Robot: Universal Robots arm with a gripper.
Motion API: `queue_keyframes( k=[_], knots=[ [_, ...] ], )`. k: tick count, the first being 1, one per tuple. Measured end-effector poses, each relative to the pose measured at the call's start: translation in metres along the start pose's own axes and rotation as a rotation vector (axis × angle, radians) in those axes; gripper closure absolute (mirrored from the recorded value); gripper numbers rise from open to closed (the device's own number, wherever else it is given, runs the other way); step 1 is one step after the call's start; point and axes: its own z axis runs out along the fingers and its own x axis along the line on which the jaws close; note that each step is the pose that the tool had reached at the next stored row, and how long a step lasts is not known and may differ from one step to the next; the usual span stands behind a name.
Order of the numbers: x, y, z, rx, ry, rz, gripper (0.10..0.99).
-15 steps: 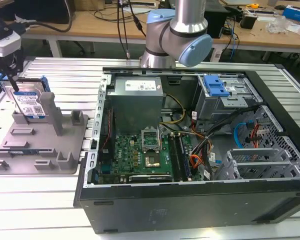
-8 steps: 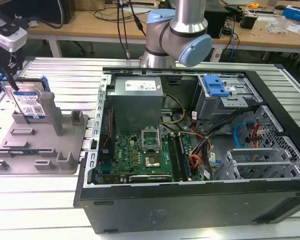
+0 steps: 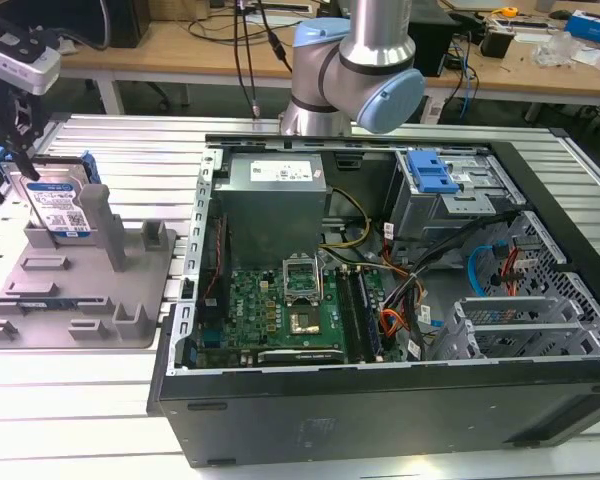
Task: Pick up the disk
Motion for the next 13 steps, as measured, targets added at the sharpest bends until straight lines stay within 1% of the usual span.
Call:
queue_keyframes(
  k=[4, 6, 13],
  knots=[
    [0.0000, 0.0000, 0.0007, 0.003, 0.0077, -0.087, 0.604],
    [0.0000, 0.0000, 0.0014, 0.005, 0.0151, -0.153, 0.604],
    [-0.0011, -0.0019, 0.0034, 0.006, 0.0180, -0.259, 0.604]
  ],
)
